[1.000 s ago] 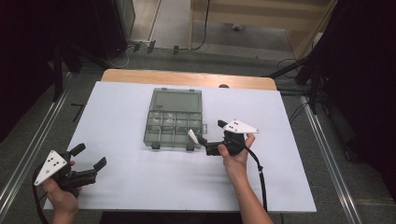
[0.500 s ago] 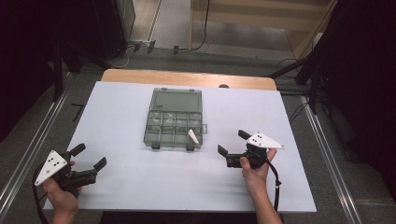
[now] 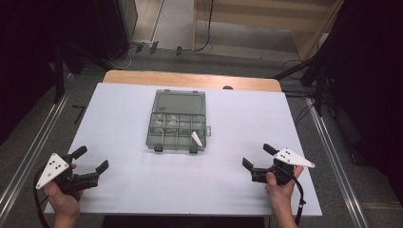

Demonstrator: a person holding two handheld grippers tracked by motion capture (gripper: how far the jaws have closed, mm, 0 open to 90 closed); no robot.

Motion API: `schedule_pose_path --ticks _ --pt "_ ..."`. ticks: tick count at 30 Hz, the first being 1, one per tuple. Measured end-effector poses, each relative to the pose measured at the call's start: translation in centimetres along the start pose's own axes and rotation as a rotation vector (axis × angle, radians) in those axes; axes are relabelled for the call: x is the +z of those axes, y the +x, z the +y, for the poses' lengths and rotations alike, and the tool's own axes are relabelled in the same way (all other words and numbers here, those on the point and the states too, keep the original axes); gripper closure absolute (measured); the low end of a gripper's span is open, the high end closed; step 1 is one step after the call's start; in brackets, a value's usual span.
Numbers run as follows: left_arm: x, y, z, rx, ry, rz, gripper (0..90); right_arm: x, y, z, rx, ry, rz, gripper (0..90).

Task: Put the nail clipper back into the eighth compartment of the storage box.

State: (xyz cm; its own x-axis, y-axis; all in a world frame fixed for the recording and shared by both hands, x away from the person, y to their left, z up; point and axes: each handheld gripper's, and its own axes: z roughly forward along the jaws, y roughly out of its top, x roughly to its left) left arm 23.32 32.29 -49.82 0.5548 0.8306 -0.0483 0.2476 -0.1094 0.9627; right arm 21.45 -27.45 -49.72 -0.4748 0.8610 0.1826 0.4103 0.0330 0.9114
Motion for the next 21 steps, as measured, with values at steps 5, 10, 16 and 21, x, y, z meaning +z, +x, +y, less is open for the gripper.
schedule_pose_path --ticks 5,10,16,21 --pt "0.0 0.0 0.0 0.001 0.001 0.001 4.5 -1.7 -0.9 -0.9 0.006 -0.001 -0.025 0.0" --pt "0.0 -0.1 0.0 0.007 0.003 0.003 4.5 -3.2 -1.9 -1.6 0.022 -0.01 -0.043 0.0" --pt "0.1 -0.1 0.0 0.008 0.005 0.003 4.5 -4.6 -2.9 -2.4 0.038 -0.015 -0.064 0.0" --pt "0.1 -0.1 0.0 0.008 0.005 0.003 4.5 -5.6 -3.6 -3.1 0.038 -0.022 -0.082 0.0"
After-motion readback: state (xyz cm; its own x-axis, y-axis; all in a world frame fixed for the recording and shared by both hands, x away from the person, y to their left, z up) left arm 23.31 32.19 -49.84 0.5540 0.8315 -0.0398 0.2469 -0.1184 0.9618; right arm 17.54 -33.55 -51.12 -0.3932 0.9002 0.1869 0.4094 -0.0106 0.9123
